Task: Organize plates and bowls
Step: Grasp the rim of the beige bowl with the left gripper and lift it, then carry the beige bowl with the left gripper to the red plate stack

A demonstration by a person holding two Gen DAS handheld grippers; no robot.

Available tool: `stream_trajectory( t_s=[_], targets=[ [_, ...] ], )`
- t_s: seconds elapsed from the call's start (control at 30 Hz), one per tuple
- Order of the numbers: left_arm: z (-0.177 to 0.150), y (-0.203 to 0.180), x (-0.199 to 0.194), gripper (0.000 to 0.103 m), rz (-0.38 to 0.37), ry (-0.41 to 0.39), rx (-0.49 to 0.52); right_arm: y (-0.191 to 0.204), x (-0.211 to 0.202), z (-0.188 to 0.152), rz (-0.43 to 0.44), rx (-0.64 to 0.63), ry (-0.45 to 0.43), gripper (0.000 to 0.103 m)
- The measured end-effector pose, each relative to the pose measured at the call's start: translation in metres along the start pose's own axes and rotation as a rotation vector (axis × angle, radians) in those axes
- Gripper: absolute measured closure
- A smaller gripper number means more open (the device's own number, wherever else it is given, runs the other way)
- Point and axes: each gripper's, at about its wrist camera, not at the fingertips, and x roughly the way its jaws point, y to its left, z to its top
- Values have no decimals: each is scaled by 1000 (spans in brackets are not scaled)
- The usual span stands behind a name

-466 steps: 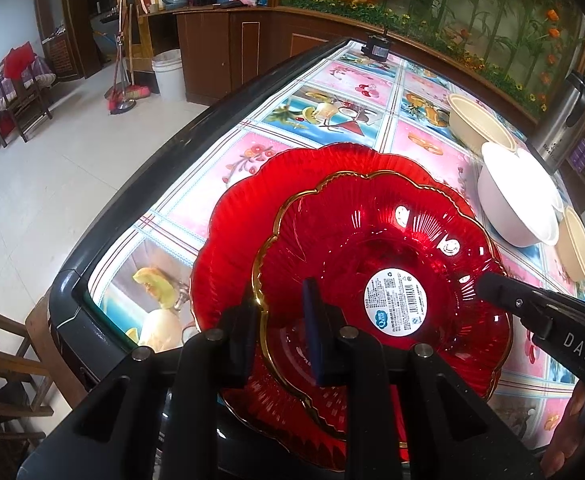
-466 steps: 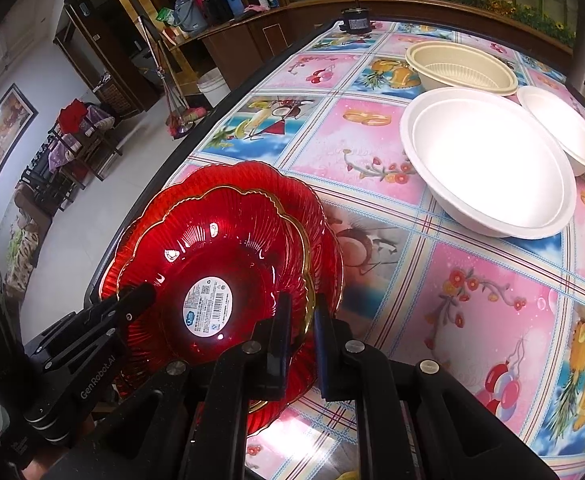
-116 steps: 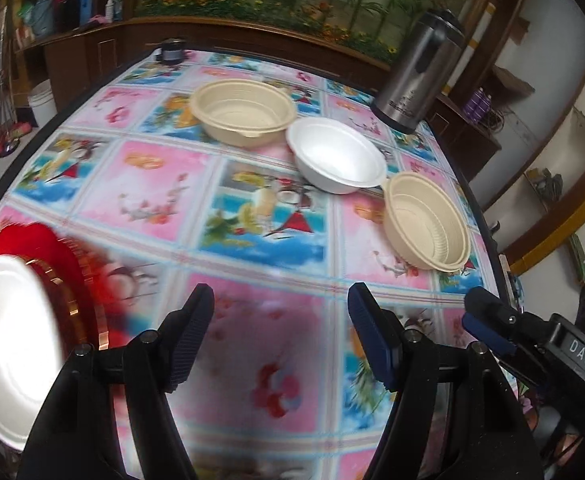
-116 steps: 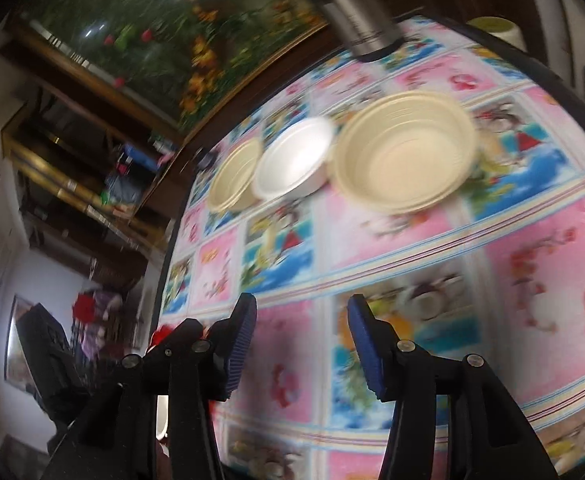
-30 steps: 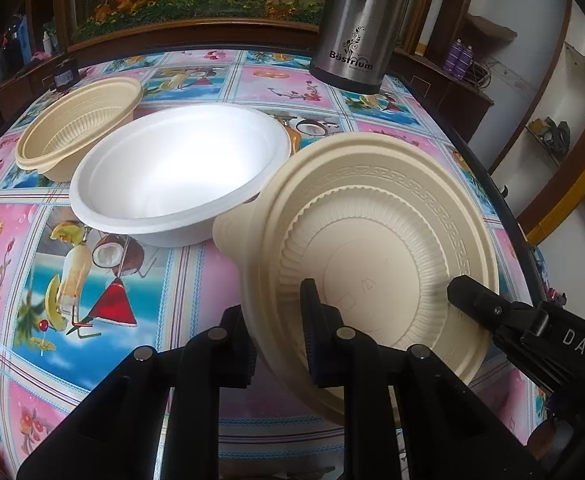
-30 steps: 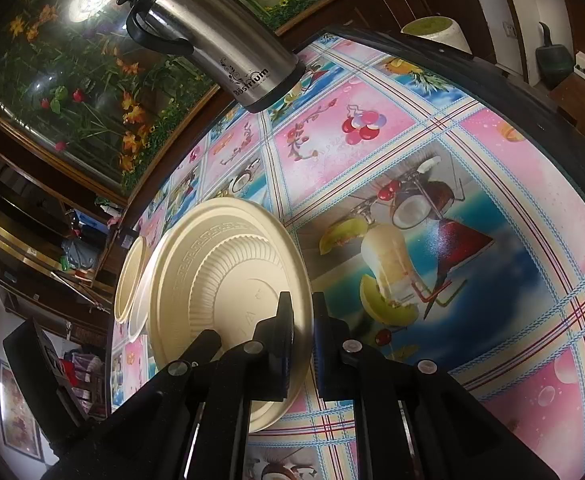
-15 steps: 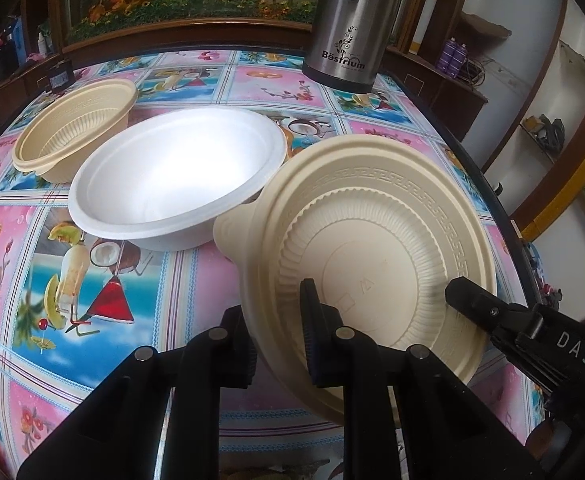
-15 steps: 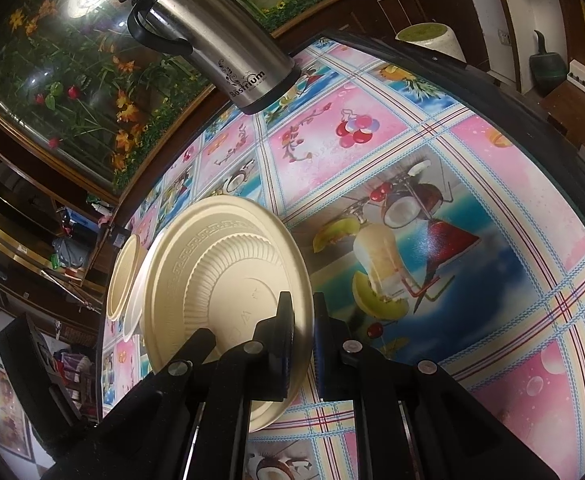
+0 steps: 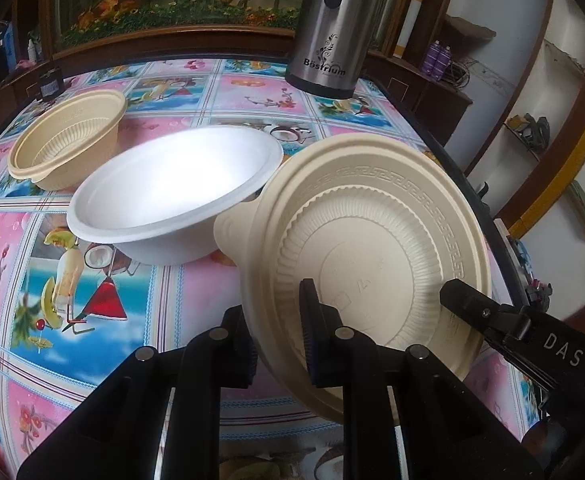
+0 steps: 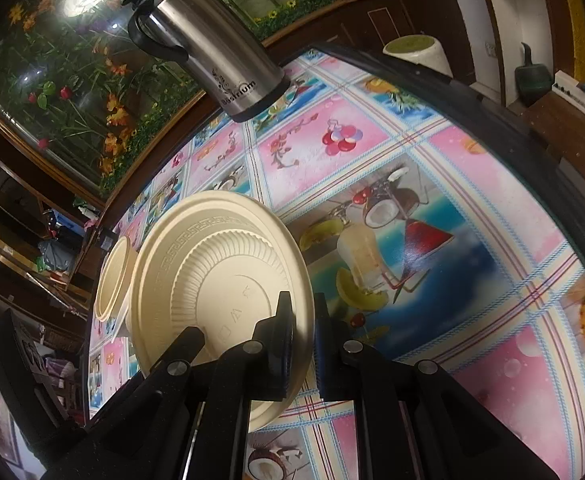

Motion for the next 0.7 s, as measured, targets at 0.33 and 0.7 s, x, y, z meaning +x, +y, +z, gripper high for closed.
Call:
stream_trajectory(
  t_s=[0.33, 0.7],
  targets=[
    [-9, -8, 16, 87, -180, 160, -35, -2, -27, -3, -105, -10, -22, 94],
    [-14, -24, -6, 87, -211, 125, 15, -1, -58, -11, -191, -37, -35, 94]
  ],
)
